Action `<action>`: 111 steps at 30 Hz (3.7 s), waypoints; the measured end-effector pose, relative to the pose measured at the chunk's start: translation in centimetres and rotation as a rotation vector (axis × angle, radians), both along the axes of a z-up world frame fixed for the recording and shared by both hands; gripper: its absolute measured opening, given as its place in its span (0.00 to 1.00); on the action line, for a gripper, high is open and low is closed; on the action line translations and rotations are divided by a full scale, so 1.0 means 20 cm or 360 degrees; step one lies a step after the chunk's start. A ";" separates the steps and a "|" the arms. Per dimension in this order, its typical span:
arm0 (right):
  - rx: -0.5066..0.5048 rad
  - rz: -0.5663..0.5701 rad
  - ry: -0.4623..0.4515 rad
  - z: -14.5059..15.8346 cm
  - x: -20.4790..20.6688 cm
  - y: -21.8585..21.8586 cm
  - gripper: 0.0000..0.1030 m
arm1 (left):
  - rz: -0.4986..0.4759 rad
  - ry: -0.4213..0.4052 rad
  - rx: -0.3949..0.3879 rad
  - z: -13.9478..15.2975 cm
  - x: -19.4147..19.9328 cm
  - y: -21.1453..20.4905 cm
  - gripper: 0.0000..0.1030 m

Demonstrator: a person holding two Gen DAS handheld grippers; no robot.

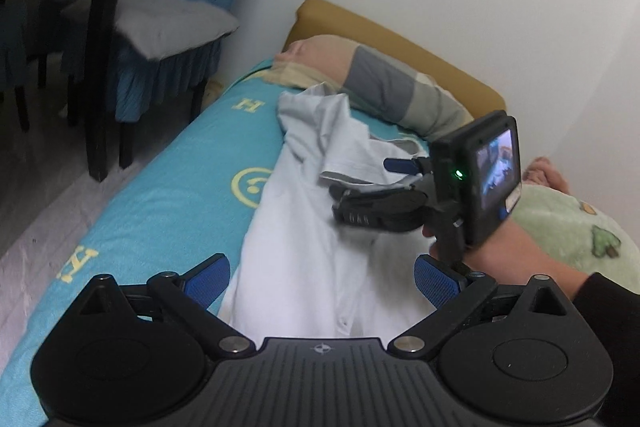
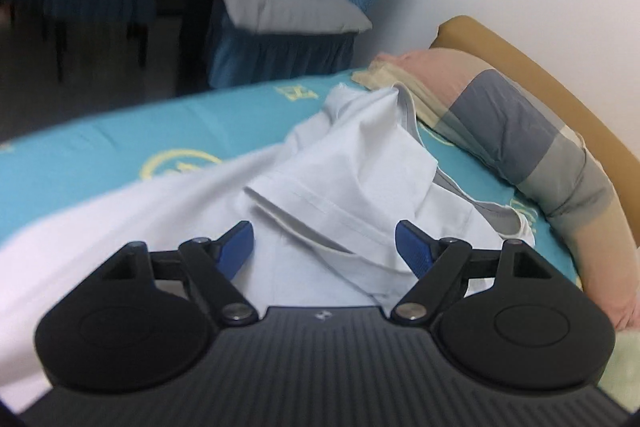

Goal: Fold clothes

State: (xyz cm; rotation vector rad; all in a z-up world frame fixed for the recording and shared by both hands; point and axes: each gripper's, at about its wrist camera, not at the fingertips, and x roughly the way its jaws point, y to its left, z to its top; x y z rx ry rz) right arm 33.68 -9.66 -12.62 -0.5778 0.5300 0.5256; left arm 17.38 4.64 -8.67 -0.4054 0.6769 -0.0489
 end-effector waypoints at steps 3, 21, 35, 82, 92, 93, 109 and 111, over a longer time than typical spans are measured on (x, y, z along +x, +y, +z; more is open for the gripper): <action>0.0167 -0.0098 0.0048 0.03 0.10 -0.02 0.05 | 0.0056 0.0023 -0.0026 -0.02 0.01 0.04 0.97; 0.0813 -0.0998 0.0078 -0.07 0.66 -0.44 0.10 | 0.0169 0.0103 0.0112 -0.14 0.10 0.09 0.97; 0.0963 -0.0727 0.0204 0.39 -0.20 -0.53 0.78 | 0.0051 -0.0029 0.0294 -0.01 -0.10 -0.11 0.96; 0.1595 -0.1001 0.1495 -0.16 -1.52 -1.00 0.70 | 0.0068 0.1311 0.0218 -0.23 -0.44 0.04 0.57; 0.1505 -0.0992 0.1558 -0.15 -1.57 -0.93 0.64 | -0.0080 0.1352 0.0319 -0.23 -0.46 0.00 0.27; 0.1473 -0.0980 0.1578 -0.14 -1.58 -0.90 0.62 | -0.0076 0.1339 0.0299 -0.21 -0.48 0.02 0.11; 0.1519 -0.0981 0.1284 0.20 -1.66 -0.96 0.08 | -0.0028 0.0780 -0.0509 0.26 -0.61 0.20 0.02; 0.1590 -0.0968 0.1210 0.31 -1.66 -1.01 0.08 | -0.0036 0.0689 -0.0587 0.35 -0.61 0.24 0.02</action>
